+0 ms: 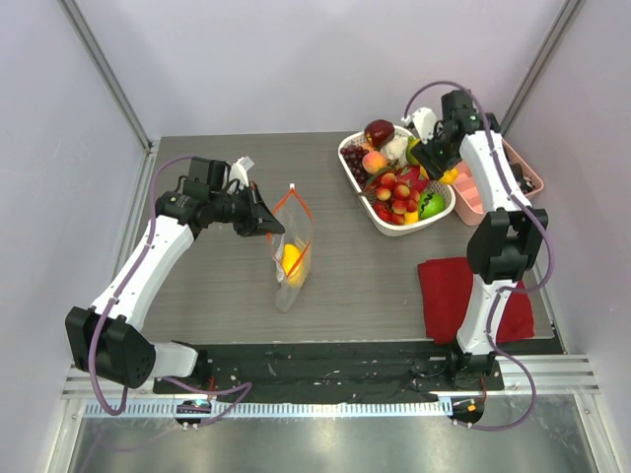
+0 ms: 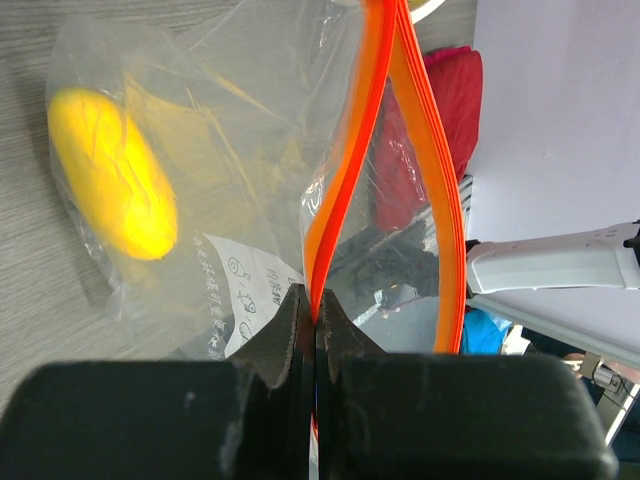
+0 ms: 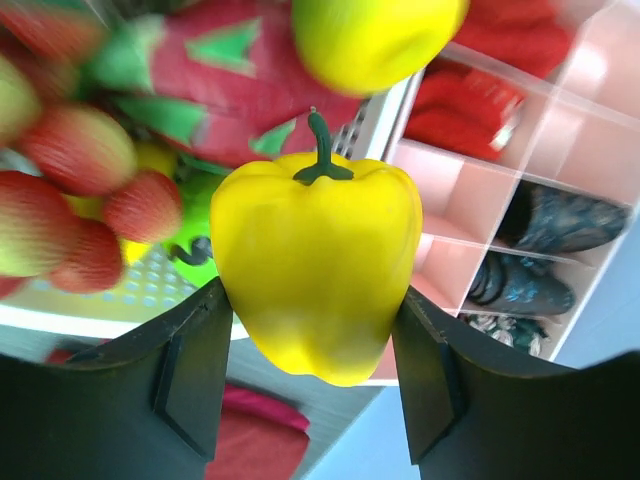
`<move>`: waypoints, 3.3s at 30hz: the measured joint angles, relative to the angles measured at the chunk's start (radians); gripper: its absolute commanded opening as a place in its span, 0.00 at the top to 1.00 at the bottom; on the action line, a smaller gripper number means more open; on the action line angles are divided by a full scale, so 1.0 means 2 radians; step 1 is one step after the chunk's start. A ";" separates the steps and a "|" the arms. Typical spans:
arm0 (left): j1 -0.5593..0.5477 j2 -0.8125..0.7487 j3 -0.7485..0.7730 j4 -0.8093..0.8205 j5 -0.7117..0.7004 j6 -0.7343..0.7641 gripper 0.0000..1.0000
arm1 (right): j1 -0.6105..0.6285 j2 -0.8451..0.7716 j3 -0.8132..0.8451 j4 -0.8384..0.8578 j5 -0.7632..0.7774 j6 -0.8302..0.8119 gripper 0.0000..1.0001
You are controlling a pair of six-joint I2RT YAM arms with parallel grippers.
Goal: Place the food in the zip-top bag and seal the zipper
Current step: Pick up the fake fruit from the bin, then place the fake fruit in the zipper food storage bag, then pick up the fake fruit from the bin.
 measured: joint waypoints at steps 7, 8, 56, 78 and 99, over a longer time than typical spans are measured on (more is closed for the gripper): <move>0.000 0.000 0.000 0.000 0.001 0.000 1.00 | 0.009 -0.028 0.149 -0.047 -0.115 0.097 0.63; 0.000 0.000 0.000 0.000 0.001 0.000 1.00 | 0.017 -0.042 0.153 -0.047 -0.135 0.116 0.63; 0.009 0.000 -0.002 0.007 0.012 -0.008 1.00 | 0.345 -0.245 -0.174 0.253 -0.169 0.393 0.02; 0.009 -0.003 -0.002 0.007 0.013 -0.004 1.00 | -0.019 -0.068 -0.077 0.219 -0.104 0.320 0.00; 0.009 -0.003 -0.002 0.006 0.012 -0.002 1.00 | -0.016 0.080 -0.017 0.249 -0.092 0.259 0.02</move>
